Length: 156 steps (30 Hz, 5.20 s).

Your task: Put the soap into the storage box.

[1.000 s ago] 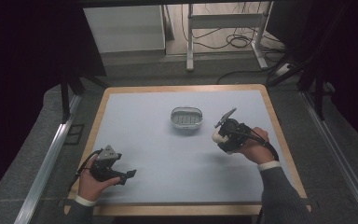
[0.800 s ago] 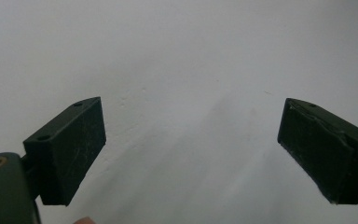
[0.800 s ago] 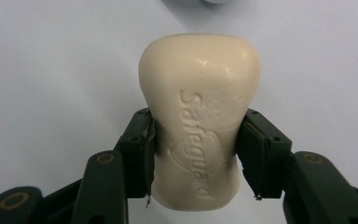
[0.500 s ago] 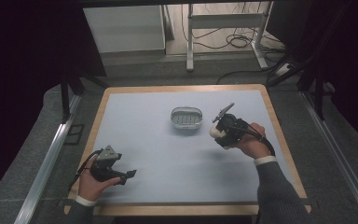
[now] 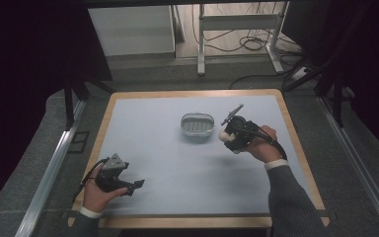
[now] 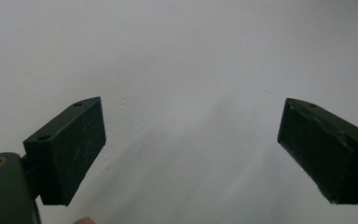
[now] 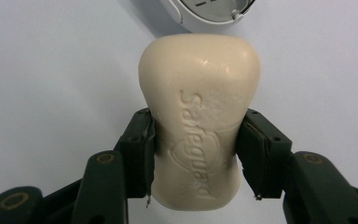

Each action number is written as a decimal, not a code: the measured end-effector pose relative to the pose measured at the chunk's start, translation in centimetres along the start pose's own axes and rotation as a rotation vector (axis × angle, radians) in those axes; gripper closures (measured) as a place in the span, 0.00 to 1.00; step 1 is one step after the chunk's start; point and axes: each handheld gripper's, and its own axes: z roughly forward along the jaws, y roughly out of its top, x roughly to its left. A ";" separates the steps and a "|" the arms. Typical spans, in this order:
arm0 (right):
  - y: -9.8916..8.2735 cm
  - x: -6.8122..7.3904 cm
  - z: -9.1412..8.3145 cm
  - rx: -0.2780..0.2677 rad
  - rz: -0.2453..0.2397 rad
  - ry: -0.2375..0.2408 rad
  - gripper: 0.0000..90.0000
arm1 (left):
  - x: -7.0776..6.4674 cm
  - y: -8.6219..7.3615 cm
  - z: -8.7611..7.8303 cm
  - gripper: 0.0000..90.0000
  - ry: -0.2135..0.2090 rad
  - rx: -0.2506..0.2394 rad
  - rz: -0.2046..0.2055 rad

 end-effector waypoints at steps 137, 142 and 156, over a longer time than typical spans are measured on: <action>11.1 -1.8 6.3 -0.171 0.033 -0.033 0.32 | 0.4 -0.1 -0.5 0.09 0.002 -0.022 0.006; 8.6 -1.1 5.5 -0.227 0.065 -0.015 0.31 | 0.3 0.0 -0.5 0.09 0.004 -0.031 0.002; -0.4 0.4 3.5 -0.355 0.159 -0.002 0.30 | 0.1 0.0 0.0 0.10 0.017 -0.039 0.008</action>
